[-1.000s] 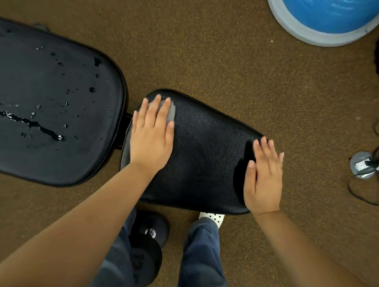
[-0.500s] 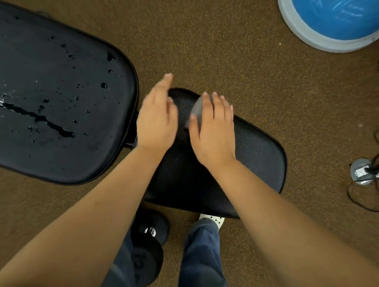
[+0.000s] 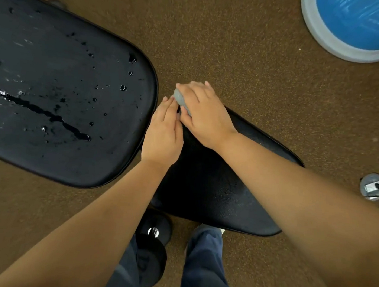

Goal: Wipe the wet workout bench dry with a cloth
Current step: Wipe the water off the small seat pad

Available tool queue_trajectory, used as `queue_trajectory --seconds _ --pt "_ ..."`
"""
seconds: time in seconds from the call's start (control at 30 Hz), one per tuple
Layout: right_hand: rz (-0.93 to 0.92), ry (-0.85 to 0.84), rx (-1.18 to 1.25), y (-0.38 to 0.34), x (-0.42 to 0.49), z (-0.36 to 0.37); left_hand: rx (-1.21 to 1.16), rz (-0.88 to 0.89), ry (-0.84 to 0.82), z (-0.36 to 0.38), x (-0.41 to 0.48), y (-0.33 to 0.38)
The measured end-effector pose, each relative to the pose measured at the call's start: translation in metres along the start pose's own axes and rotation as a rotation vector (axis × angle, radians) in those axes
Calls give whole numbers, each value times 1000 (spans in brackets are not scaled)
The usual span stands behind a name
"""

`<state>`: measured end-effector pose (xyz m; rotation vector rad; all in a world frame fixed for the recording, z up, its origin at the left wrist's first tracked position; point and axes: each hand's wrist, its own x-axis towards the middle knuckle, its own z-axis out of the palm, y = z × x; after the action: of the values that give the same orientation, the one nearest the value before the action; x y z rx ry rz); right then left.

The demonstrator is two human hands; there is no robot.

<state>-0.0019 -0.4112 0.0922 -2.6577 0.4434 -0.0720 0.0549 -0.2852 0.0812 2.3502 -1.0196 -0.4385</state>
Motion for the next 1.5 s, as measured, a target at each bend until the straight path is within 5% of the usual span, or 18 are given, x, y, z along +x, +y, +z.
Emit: queue_trajectory --seconds 0.6,0.87,1.03,1.17,1.5 --pt "431 -53 -163 69 -191 -35 89 19 -50 -2 -2 7" --pt "523 -46 45 77 -267 -36 250 133 -150 -1 0 1" --pt "483 18 32 72 -239 -31 267 120 -151 -1 0 1" --pt "305 -50 -148 63 -175 -29 265 117 -160 -1 1 1" --pt "6 -130 -152 22 -34 -13 98 105 -158 -2 1 -1"
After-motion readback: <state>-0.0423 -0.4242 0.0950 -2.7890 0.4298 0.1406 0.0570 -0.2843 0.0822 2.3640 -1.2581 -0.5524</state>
